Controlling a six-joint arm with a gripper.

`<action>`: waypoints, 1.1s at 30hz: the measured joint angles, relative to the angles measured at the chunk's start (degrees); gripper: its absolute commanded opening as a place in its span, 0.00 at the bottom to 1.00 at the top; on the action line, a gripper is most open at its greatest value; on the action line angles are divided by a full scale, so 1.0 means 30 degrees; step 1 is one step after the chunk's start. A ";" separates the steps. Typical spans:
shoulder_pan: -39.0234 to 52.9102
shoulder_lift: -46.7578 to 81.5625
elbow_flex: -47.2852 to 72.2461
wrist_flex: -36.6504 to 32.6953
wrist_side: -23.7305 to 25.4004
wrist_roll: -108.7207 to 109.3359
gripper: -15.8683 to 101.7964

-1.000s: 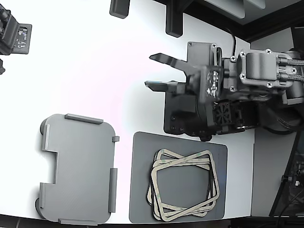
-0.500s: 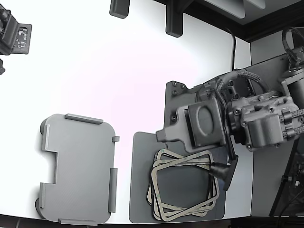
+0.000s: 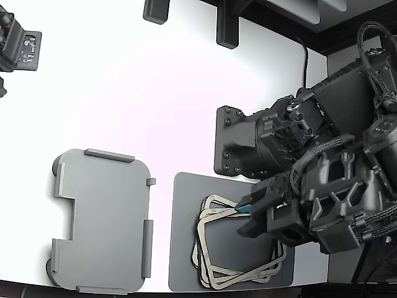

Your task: Grab top frame and put it into gray box.

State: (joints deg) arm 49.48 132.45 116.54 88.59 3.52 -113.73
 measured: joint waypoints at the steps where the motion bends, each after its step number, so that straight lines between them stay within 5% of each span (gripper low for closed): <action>1: 0.0439 -0.0088 0.0293 -0.0059 -0.0176 -0.0352 0.97; 12: 0.5596 -0.3164 0.0059 0.0059 -0.0762 -0.0059 0.98; 21: 0.9668 -0.6563 -0.1670 0.1230 0.0791 0.1260 0.94; 33: 1.1572 -0.9639 -0.3926 0.1084 -0.0059 0.0645 0.98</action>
State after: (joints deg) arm 84.20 103.54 104.77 91.85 3.34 -111.80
